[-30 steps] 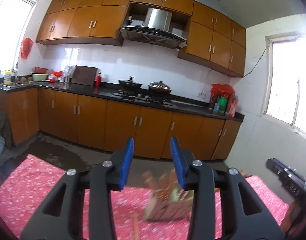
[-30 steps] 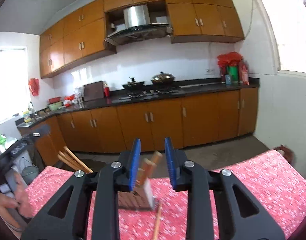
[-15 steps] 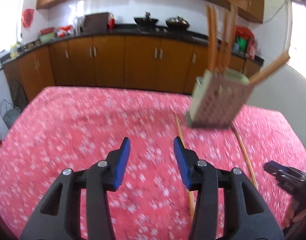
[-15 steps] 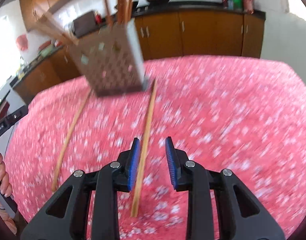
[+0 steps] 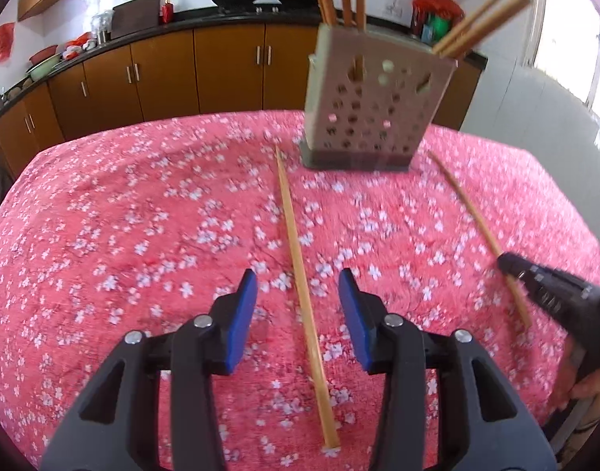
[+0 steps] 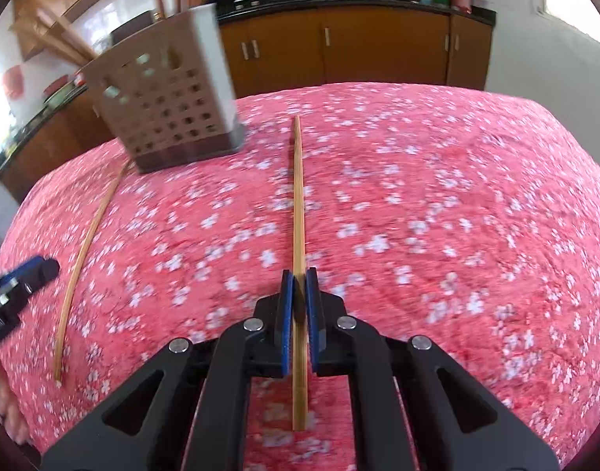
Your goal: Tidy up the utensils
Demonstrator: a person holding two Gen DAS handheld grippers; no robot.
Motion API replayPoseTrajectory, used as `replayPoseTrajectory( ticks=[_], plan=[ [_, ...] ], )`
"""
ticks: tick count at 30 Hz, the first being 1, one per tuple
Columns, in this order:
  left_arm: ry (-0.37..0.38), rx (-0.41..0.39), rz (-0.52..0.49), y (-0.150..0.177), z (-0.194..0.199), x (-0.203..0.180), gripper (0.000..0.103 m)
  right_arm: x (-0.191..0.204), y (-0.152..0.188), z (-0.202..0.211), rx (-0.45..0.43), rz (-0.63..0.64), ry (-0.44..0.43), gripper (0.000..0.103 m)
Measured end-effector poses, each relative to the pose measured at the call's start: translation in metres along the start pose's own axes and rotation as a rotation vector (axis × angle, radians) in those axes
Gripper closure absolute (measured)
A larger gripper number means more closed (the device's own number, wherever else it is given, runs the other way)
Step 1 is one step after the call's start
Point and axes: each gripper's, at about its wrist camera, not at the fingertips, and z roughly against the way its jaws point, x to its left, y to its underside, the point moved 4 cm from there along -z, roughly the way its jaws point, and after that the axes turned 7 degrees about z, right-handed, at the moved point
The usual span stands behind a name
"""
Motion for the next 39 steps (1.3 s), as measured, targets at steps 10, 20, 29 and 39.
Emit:
replayPoseTrajectory(
  ticks=[10, 20, 29, 39],
  plan=[
    [-0.102, 0.048, 0.006, -0.002, -0.02, 0.016, 0.095, 0.0, -0.003, -0.002, -0.007, 0.031, 0.006, 0.095],
    [-0.161, 0.015, 0.085, -0.024, -0.022, 0.067, 0.09, -0.012, -0.024, -0.022, -0.013, 0.048, 0.071, 0.095],
    [-0.143, 0.016, 0.104, -0.027, -0.029, 0.072, 0.09, -0.014, -0.024, -0.024, -0.014, 0.038, 0.064, 0.095],
    [-0.133, 0.017, 0.114, -0.027, -0.027, 0.075, 0.09, -0.015, -0.024, -0.024, -0.015, 0.031, 0.057, 0.095]
  ],
)
